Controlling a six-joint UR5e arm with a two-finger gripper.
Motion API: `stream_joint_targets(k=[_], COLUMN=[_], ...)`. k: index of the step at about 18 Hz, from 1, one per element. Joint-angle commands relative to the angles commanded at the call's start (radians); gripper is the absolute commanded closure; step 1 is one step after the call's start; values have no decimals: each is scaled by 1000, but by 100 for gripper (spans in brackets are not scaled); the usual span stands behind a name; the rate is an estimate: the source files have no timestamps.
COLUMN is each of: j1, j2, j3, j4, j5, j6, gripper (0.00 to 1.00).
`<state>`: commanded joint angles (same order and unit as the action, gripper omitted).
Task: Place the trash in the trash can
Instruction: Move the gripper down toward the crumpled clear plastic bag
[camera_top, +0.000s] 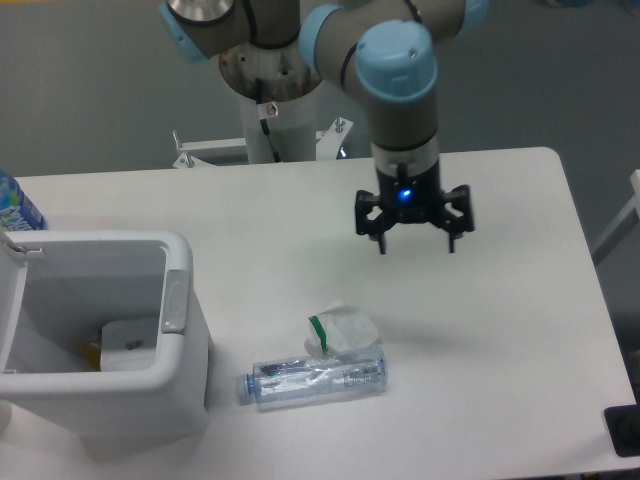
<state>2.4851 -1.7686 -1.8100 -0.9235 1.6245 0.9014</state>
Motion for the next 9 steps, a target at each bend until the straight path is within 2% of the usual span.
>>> stream_joint_targets(k=[3,6,9], j1=[-28,-64,-69], j2=[-66,-156,-175], j3=[1,8,1], j4=[6,43,49], j5=[-3,0,-3], j6=[105,211,221], gripper=[0,0,0])
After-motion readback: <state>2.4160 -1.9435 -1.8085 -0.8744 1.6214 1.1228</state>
